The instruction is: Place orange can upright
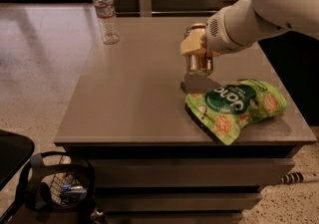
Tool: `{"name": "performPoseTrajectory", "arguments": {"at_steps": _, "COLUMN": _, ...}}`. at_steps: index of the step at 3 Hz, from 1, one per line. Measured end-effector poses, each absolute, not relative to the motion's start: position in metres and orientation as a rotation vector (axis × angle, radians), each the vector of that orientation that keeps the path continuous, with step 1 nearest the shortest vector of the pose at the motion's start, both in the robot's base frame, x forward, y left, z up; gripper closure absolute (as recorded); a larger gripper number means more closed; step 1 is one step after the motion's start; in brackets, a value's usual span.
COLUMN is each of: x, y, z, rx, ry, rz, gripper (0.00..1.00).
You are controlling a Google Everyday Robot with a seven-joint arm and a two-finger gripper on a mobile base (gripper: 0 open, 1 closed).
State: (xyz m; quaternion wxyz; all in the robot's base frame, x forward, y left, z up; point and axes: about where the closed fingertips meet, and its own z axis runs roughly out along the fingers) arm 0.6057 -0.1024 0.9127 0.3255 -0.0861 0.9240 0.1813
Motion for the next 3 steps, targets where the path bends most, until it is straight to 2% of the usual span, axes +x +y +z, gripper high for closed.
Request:
{"name": "performPoseTrajectory", "arguments": {"at_steps": 1, "x": 0.633, "y": -0.101, "z": 0.956, "rx": -0.251, "ry": 2.144, "rz": 0.631, "gripper": 1.0}}
{"name": "performPoseTrajectory", "arguments": {"at_steps": 2, "x": 0.65, "y": -0.078, "z": 1.006, "rx": -0.388, "ry": 1.908, "rz": 0.733, "gripper": 1.0}}
{"name": "performPoseTrajectory", "arguments": {"at_steps": 3, "x": 0.653, "y": -0.057, "z": 1.026, "rx": -0.575, "ry": 1.797, "rz": 0.728, "gripper": 1.0}}
